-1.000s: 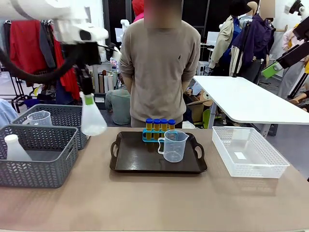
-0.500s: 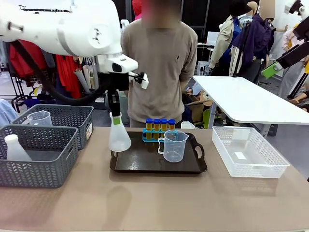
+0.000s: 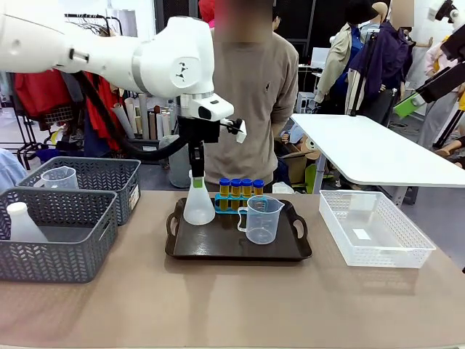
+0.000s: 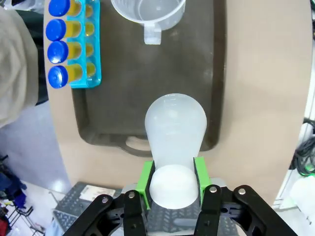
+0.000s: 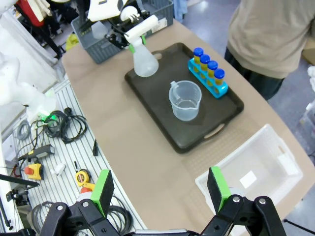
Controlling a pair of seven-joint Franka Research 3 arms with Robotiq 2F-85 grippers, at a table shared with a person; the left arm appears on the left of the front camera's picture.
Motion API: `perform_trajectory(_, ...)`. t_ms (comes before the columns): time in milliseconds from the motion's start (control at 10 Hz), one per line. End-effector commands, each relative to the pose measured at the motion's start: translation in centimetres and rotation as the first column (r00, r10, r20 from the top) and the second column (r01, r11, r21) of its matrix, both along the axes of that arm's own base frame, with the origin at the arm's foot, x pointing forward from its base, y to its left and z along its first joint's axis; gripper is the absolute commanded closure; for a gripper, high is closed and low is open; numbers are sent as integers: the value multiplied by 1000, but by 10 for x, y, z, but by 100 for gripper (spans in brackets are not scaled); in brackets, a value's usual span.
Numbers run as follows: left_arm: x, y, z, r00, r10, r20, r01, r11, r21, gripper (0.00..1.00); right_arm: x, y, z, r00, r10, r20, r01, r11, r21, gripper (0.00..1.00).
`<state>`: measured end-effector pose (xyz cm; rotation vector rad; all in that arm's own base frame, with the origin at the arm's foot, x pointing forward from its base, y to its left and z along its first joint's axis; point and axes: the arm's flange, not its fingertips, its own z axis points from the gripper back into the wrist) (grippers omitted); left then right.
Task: Prepare the laboratory tools.
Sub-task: Pick up one Small flask and place it on the Handle tray.
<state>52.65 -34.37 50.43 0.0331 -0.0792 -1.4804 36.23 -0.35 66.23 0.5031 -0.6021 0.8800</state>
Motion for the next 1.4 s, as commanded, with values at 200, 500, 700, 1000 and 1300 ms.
perform_trajectory(200, 26, -17, -18, 1000, -18, -17, 19, 1000, 21, 100, 1, 1, 2, 1000, 11, 10, -11, 1000, 28, 0)
perform_trajectory(500, 33, -14, -42, 1000, -7, -18, 8, 999, 50, 100, 1, 1, 2, 1000, 11, 10, -11, 1000, 28, 0)
perform_trajectory(700, 38, -10, -56, 999, -13, -35, 15, 999, 43, 100, 1, 1, 2, 1000, 11, 10, -11, 1000, 28, 0)
perform_trajectory(1000, 38, -10, -68, 999, -23, -45, 25, 999, 38, 100, 1, 1, 2, 1000, 11, 10, -11, 1000, 28, 0)
perform_trajectory(1300, 36, -9, -76, 998, -26, -58, 29, 999, 43, 100, 1, 1, 2, 1000, 11, 10, -11, 1000, 28, 0)
